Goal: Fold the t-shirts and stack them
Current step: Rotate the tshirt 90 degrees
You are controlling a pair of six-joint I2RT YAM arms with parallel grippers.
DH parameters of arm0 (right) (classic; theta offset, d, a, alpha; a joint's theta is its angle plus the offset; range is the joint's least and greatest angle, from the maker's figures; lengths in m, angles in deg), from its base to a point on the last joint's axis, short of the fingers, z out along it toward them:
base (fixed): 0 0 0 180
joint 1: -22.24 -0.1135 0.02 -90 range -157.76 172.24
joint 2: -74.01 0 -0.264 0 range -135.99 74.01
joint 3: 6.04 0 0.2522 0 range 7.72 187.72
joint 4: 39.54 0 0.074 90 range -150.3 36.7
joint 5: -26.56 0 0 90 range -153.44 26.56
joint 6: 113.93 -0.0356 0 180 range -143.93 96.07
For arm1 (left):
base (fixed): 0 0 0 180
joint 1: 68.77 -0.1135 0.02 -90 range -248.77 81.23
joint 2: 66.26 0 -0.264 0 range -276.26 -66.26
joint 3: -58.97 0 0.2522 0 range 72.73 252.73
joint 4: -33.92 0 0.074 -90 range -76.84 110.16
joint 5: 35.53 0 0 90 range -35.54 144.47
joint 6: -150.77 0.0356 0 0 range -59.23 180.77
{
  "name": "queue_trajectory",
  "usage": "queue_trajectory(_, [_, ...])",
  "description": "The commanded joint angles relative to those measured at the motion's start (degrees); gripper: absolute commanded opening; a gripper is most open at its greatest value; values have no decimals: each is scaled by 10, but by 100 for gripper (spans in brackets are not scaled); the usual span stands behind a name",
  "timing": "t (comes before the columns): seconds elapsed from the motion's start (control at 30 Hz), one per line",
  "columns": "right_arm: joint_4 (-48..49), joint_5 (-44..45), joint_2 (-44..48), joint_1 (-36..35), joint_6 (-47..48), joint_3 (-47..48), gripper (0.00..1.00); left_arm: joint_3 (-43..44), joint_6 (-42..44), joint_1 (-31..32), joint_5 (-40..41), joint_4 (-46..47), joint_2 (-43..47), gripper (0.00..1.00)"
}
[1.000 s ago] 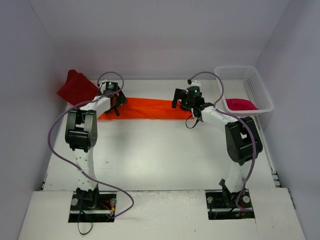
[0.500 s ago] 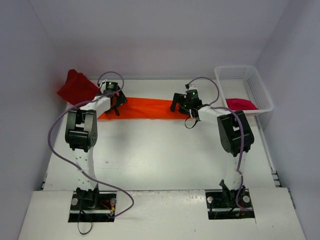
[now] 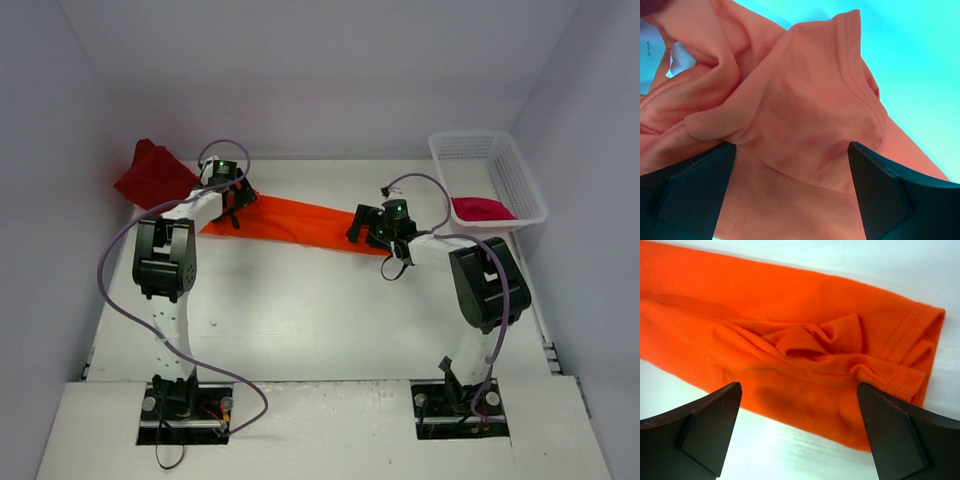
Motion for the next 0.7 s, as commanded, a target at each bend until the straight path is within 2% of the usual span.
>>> queue_trajectory(0.0, [8,0,59,2,-13,-26,97,32,13,-4,4,23,9,90])
queue_trajectory(0.27, [-1,-2,136,-14,-32,-90,97,37,10,-3,-2,35,-7,90])
queue_trajectory(0.5, [-13,22,192,-55,-52,-135,97,48,11,10,-3,38,-17,90])
queue_trajectory(0.67, [-47,44,235,-52,-32,-117,97,58,13,23,-3,35,-25,90])
